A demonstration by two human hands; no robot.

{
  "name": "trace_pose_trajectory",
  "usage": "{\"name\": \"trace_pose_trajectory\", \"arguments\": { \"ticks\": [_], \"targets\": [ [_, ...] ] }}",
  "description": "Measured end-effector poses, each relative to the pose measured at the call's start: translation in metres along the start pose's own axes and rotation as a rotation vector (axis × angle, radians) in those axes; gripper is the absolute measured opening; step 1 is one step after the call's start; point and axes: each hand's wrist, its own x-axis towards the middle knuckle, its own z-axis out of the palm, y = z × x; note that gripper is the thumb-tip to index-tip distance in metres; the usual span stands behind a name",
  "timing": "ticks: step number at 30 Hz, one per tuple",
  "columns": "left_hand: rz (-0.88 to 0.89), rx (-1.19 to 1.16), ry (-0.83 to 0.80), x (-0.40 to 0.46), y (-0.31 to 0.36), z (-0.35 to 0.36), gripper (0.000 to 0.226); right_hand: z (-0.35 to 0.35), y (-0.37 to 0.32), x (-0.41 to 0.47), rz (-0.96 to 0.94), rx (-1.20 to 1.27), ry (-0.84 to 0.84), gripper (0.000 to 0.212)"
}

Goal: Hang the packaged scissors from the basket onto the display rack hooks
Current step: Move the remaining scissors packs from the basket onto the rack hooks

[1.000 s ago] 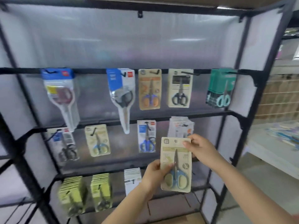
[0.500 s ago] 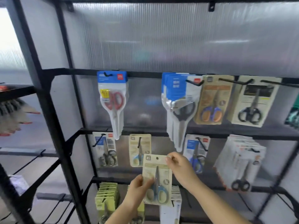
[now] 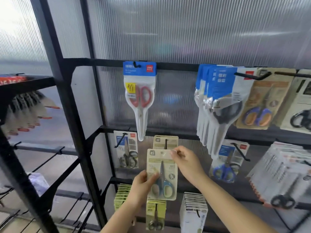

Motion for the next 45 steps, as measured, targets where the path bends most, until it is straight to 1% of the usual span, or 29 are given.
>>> {"name": "trace_pose_trajectory", "arguments": {
  "ticks": [7, 11, 19, 23, 27, 29, 32, 34, 36, 38, 40, 42, 43, 45],
  "targets": [
    [0.033, -0.029, -0.035, 0.0, 0.002, 0.001, 0.015, -0.003, 0.002, 0.005, -0.039, 0.001, 0.01, 0.012],
    [0.029, -0.034, -0.05, 0.002, 0.001, 0.002, 0.016, -0.004, 0.004, 0.004, -0.04, 0.032, 0.009, 0.014],
    [0.023, -0.024, -0.063, 0.006, 0.001, 0.006, 0.016, -0.011, 0.007, 0.006, -0.018, 0.009, 0.044, 0.009],
    [0.012, -0.051, -0.055, 0.007, 0.0, 0.008, 0.02, -0.011, 0.007, 0.008, -0.024, -0.055, 0.033, 0.01],
    [-0.009, -0.073, -0.051, 0.011, 0.0, 0.011, 0.019, -0.009, 0.009, 0.014, -0.014, -0.093, 0.038, 0.011],
    [-0.023, -0.084, -0.028, 0.015, -0.001, 0.014, 0.025, -0.008, 0.01, 0.017, -0.022, -0.132, 0.045, 0.008],
    [-0.016, -0.122, 0.058, 0.024, -0.005, 0.019, 0.045, -0.007, 0.013, 0.019, -0.073, -0.248, 0.089, 0.005],
    [-0.007, -0.117, 0.13, 0.032, -0.008, 0.022, 0.043, -0.005, 0.017, 0.021, -0.135, -0.353, 0.134, 0.013],
    [0.003, -0.093, 0.187, 0.039, -0.01, 0.025, 0.033, -0.002, 0.02, 0.022, -0.173, -0.472, 0.121, 0.029],
    [0.019, -0.057, 0.198, 0.044, -0.01, 0.026, 0.028, 0.002, 0.022, 0.022, -0.211, -0.602, 0.091, 0.04],
    [0.042, 0.002, 0.204, 0.048, -0.008, 0.027, 0.023, 0.007, 0.025, 0.024, -0.257, -0.718, 0.079, 0.046],
    [0.068, 0.063, 0.236, 0.053, -0.007, 0.027, 0.018, 0.012, 0.028, 0.026, -0.268, -0.783, 0.076, 0.051],
    [0.077, 0.082, 0.251, 0.056, -0.007, 0.026, 0.018, 0.013, 0.029, 0.027, -0.264, -0.803, 0.067, 0.053],
    [0.093, 0.107, 0.258, 0.062, -0.01, 0.025, 0.025, 0.017, 0.031, 0.029, -0.253, -0.817, 0.042, 0.058]
  ]
}}
